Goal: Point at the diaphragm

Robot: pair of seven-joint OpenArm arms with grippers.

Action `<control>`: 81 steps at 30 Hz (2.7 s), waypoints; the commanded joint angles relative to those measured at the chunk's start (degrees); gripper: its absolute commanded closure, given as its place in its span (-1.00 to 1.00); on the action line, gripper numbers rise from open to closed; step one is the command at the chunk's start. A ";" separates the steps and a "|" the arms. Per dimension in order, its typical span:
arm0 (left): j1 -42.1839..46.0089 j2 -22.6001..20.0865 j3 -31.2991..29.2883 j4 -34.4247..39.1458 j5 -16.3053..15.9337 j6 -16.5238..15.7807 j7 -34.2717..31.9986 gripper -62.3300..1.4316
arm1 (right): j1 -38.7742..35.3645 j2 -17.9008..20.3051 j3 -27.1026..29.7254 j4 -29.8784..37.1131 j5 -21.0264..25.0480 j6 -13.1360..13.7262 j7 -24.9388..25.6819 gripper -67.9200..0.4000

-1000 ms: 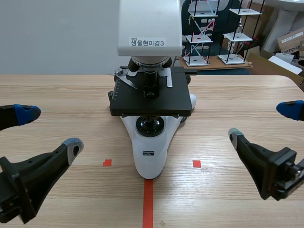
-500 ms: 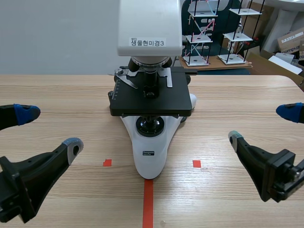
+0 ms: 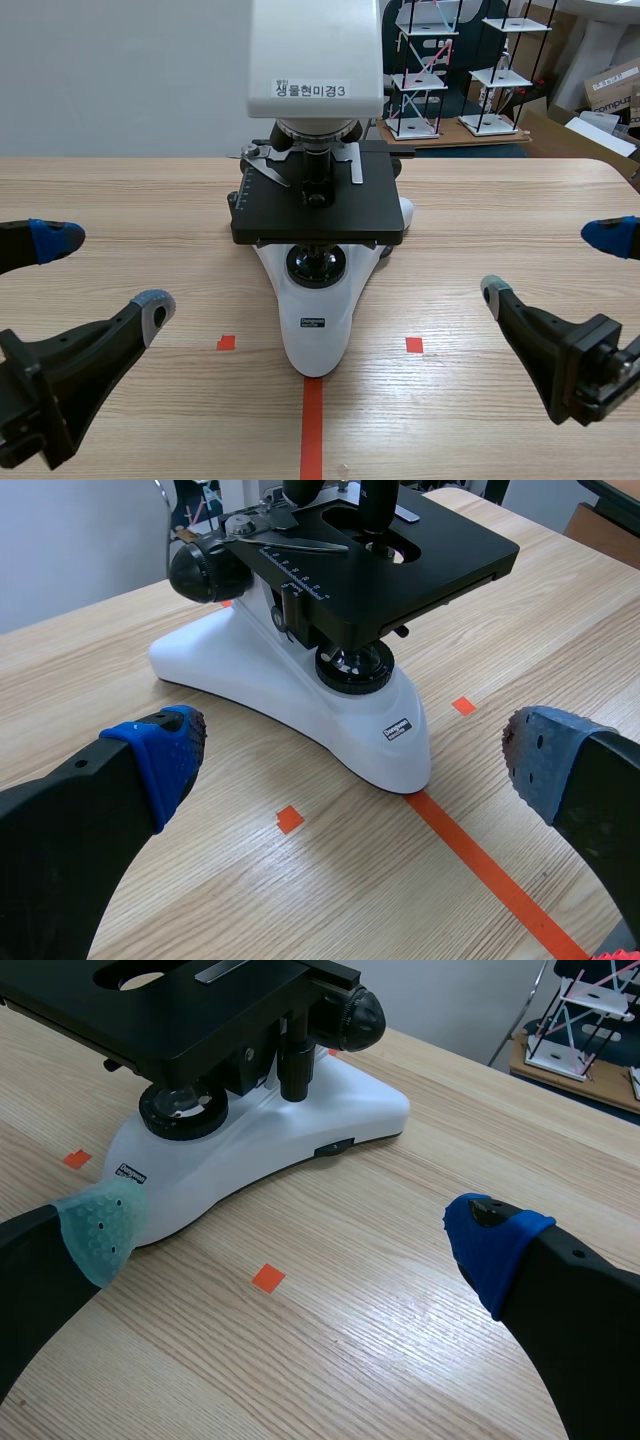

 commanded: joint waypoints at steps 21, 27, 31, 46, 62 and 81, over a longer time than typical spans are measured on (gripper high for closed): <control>0.02 0.09 -0.26 0.52 -0.33 -0.02 -0.72 -0.57 | 0.02 0.61 0.33 0.85 0.44 -0.20 1.25 -0.93; 1.14 0.11 -0.24 -3.58 -0.15 -0.04 -0.76 0.41 | 0.02 0.61 0.33 0.85 0.44 -0.20 1.25 -0.93; 1.11 0.07 0.61 -9.86 0.09 -0.39 -3.89 0.85 | 0.02 0.61 0.33 0.85 0.44 -0.20 1.27 -0.93; -12.00 2.21 15.72 -46.45 10.64 -2.62 -37.05 0.84 | 0.02 0.59 0.33 0.85 0.44 -0.20 1.27 -0.93; -32.96 10.82 28.33 -59.08 10.62 -2.67 -43.28 0.84 | 0.02 0.59 0.33 0.85 0.44 -0.20 1.25 -0.93; -42.84 18.49 34.56 -74.51 20.98 0.44 -64.04 0.84 | 0.02 0.59 0.33 0.85 0.44 -0.20 1.27 -0.93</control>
